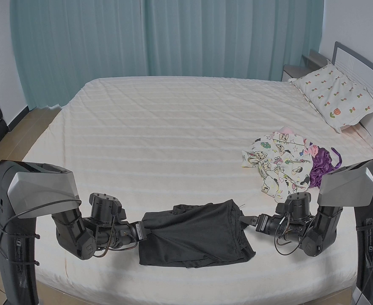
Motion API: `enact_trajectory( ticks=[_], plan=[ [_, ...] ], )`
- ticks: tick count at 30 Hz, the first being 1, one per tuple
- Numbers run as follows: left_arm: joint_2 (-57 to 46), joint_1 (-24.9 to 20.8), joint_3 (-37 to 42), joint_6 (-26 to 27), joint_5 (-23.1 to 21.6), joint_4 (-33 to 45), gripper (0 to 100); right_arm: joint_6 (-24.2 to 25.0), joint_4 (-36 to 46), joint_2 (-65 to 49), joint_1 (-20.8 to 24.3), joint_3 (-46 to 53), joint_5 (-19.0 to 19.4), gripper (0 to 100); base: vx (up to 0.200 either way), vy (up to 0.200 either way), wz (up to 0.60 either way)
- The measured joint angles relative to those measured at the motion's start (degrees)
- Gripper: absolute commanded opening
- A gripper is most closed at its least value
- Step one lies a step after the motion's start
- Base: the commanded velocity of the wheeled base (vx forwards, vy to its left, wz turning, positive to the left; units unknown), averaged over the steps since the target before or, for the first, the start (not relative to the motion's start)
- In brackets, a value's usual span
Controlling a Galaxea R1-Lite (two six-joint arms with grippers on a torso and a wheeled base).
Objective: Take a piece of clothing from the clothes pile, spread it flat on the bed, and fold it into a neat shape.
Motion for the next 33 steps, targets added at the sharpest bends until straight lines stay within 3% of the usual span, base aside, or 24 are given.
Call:
enact_trajectory(
  ticks=[33],
  plan=[
    [-2.97,5.77,3.54,-0.11,-2.46,-0.02,0,0.0,0.0,-0.09,-0.09,0.11,0.0,100,0.0,0.2,0.0]
  ],
)
